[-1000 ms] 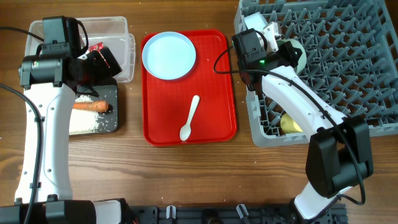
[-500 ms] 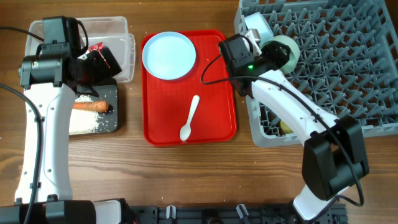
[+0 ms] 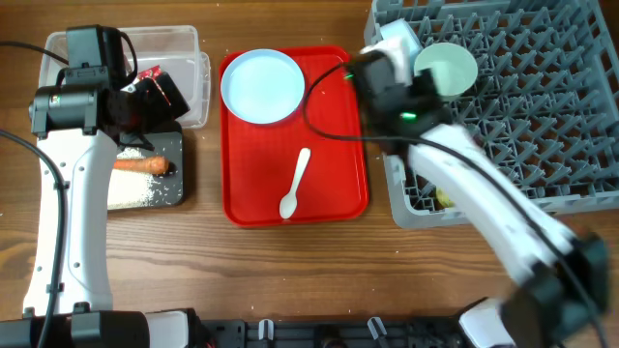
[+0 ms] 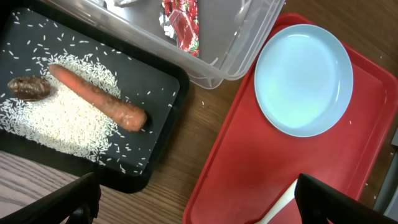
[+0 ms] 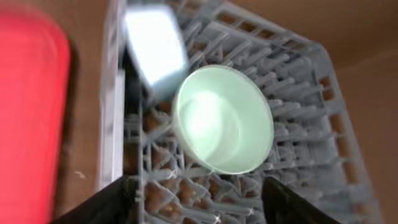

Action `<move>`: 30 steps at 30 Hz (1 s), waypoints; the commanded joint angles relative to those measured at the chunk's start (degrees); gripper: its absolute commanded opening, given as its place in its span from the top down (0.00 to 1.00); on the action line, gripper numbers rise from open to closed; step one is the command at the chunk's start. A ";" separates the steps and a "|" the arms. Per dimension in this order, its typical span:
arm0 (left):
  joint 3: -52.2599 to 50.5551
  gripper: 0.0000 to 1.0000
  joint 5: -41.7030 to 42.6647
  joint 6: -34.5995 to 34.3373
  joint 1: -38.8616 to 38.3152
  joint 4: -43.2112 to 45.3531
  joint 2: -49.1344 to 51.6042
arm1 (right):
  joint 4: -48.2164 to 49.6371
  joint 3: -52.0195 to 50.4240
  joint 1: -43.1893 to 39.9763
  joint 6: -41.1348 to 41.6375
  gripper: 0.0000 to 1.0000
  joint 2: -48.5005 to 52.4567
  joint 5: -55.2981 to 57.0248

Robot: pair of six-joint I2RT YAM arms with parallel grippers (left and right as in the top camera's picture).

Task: Sort waste into correct bins and load items into the dishwasher rack
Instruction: 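Grasp the pale-green bowl with right gripper and carry it into the rack, then set the pale-green bowl down in the rack and open the right gripper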

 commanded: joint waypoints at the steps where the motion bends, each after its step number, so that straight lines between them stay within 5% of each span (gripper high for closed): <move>1: 0.92 0.00 -0.55 -0.74 0.22 0.13 0.39 | 0.68 0.35 -10.19 12.94 0.40 -10.86 -16.96; 6: 0.92 0.00 -0.55 -0.74 0.22 0.15 0.39 | -1.79 0.33 -33.48 18.12 0.53 -6.58 -52.37; 13: 0.92 0.00 -0.55 -0.74 0.22 0.15 0.39 | -1.42 0.33 -34.27 19.89 0.65 7.61 -52.54; 20: 0.92 0.00 -0.55 -0.74 0.22 0.13 0.39 | 1.68 0.33 -34.27 20.26 0.69 10.05 -52.39; 23: 0.92 0.00 -0.55 -0.74 0.22 0.13 0.39 | 2.78 0.33 -34.27 20.20 0.96 10.05 -52.17; 30: 0.92 0.00 -0.55 -0.74 0.22 0.13 0.39 | 2.43 0.33 -34.27 13.66 0.96 5.60 -51.23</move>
